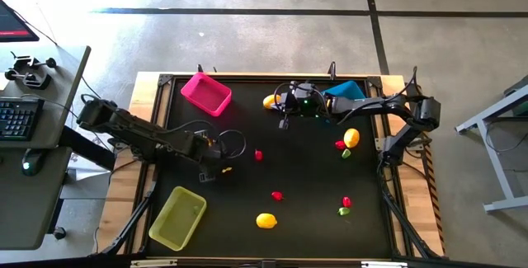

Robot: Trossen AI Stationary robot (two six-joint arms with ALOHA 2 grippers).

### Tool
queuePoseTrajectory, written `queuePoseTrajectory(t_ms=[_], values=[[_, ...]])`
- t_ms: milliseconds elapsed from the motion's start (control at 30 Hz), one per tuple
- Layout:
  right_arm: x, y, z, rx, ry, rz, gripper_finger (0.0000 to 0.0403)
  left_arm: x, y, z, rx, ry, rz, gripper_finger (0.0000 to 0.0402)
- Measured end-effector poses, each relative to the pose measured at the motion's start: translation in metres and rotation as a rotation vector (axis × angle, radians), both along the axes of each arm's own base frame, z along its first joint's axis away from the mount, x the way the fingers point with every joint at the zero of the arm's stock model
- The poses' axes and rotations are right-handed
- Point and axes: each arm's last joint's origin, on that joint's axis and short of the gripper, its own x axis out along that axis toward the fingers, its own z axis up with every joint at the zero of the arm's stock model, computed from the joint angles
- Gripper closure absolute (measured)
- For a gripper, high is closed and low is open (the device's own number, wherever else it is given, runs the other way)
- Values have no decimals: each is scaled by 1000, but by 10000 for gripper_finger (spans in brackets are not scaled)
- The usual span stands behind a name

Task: Sort produce into baskets
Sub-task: Put the red bell pepper into the red bin

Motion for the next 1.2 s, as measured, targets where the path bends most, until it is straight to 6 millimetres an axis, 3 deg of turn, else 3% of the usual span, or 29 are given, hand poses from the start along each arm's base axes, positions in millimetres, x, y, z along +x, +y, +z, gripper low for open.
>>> queuePoseTrajectory(t_ms=[133,267,667,933,1200], values=[[0,0,-1,3,6,-1,403,10,2,19,11,-27,-42,401],[-1,0,-1,7,16,0,403,16,18,35,22,-91,-41,401],[-2,1,-4,8,45,7,403,-10,114,72,189,-229,231,401],[-2,1,-4,8,45,7,403,-20,179,61,242,-199,381,401],[-2,1,-4,1,47,10,403,-22,224,27,150,-152,433,401]])
